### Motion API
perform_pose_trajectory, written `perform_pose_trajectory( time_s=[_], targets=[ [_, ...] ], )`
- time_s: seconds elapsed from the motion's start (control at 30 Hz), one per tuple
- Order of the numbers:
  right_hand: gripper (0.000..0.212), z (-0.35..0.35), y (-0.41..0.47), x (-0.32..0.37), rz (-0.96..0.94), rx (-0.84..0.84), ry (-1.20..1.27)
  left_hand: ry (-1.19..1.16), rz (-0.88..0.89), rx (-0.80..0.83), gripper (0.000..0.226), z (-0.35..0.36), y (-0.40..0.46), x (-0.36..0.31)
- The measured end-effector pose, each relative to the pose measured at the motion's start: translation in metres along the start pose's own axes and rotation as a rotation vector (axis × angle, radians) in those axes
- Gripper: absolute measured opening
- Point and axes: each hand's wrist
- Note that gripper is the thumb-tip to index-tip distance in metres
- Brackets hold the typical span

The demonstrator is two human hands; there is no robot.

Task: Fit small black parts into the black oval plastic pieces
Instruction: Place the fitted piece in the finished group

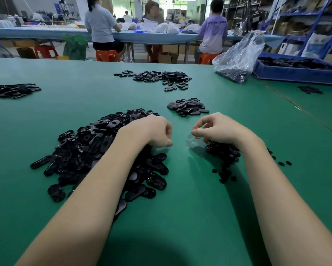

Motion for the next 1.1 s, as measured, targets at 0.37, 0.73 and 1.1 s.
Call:
perform_pose_trajectory(
  time_s=[0.37,0.73,1.1],
  targets=[
    [0.008,-0.005,-0.004,-0.004,0.038,-0.005,-0.077,-0.001,0.0,0.085,0.027,0.002,-0.011,-0.005],
    [0.011,-0.019,-0.005,-0.007,0.188,-0.012,-0.307,-0.948,0.14,-0.47,0.027,0.009,-0.007,-0.011],
    [0.011,-0.014,-0.006,-0.007,0.148,0.001,-0.218,-1.111,0.04,-0.588,0.028,0.026,-0.001,-0.011]
  ],
)
Point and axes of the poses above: each hand's wrist, its own y-axis towards the middle knuckle, its own z-axis out of the palm, x = y × z, and after that the axes turned 14 degrees about z, right-handed
